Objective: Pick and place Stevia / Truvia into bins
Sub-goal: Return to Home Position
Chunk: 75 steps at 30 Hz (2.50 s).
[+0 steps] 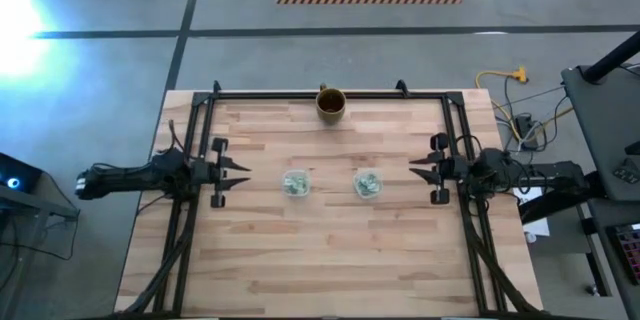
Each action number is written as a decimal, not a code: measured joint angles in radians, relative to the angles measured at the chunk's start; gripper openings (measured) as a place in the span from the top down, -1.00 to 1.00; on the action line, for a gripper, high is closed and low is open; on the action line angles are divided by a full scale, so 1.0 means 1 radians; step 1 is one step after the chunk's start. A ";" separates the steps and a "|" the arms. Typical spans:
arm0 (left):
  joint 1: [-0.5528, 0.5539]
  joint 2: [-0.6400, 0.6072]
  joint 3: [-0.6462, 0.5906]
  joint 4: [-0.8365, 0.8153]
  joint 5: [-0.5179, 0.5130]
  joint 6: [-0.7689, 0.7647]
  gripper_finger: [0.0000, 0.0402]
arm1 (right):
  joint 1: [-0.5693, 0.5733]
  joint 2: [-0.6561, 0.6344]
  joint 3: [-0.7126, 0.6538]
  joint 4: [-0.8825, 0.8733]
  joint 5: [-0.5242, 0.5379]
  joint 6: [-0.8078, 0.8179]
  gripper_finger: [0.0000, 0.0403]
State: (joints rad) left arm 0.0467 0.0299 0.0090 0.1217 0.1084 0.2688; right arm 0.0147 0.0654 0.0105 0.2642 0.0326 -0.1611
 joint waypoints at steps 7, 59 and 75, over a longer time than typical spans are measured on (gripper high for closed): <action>0.000 0.000 -0.001 -0.006 -0.014 -0.003 0.59 | 0.000 0.003 0.000 -0.031 0.000 0.004 0.66; 0.000 0.174 -0.004 -0.079 -0.041 -0.079 0.59 | 0.000 0.015 0.000 -0.231 0.099 0.090 0.66; 0.000 0.179 -0.004 -0.078 -0.041 -0.079 0.59 | 0.000 0.015 0.000 -0.230 0.099 0.090 0.66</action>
State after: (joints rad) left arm 0.0467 0.2092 0.0051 0.0441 0.0669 0.1898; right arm 0.0143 0.0803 0.0101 0.0338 0.1314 -0.0708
